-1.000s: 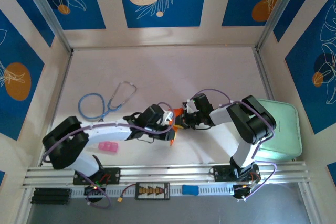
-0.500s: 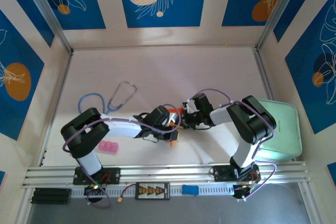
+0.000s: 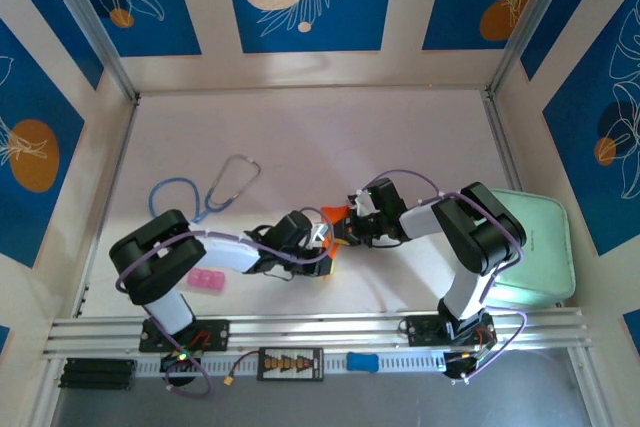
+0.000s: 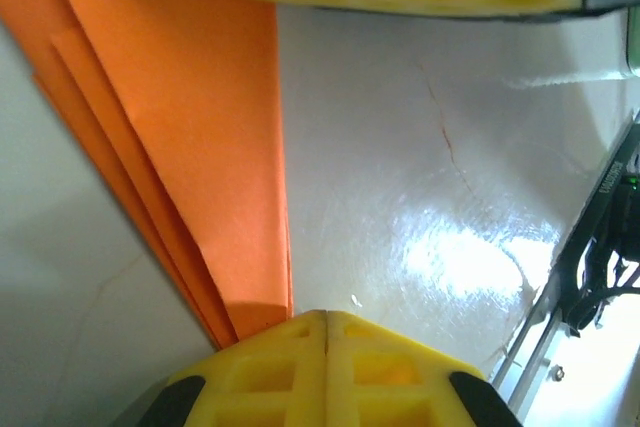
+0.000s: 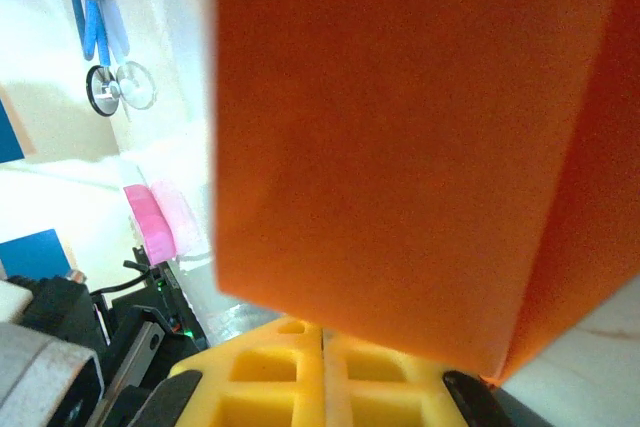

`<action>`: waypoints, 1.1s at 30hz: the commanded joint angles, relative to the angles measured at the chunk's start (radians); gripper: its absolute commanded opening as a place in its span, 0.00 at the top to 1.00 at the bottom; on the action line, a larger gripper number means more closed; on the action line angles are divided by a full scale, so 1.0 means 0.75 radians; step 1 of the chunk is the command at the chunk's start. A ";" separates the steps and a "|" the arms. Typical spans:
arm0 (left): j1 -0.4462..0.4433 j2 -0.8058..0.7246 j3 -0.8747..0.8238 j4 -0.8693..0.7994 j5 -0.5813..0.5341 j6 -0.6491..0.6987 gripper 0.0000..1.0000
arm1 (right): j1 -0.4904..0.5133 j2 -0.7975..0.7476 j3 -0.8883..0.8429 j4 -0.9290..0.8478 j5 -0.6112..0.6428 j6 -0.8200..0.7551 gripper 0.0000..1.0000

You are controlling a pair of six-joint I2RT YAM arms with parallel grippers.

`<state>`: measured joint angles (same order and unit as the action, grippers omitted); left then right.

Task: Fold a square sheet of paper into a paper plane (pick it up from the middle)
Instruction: Fold the wing for the fifth time at the center of the table.

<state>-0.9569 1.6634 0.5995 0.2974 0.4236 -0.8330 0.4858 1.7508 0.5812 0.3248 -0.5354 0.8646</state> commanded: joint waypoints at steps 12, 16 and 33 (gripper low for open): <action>-0.014 -0.346 -0.129 -0.161 -0.064 -0.021 1.00 | -0.032 0.063 -0.063 -0.208 0.215 0.011 0.98; 0.021 -0.297 -0.028 -0.119 0.004 0.010 1.00 | -0.032 0.060 -0.063 -0.210 0.215 0.015 0.98; 0.043 0.057 0.206 -0.153 -0.204 0.061 1.00 | -0.024 0.057 -0.067 -0.187 0.203 0.033 0.98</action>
<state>-0.9306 1.6756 0.7391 0.2165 0.3065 -0.8139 0.4824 1.7504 0.5804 0.3283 -0.5346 0.8726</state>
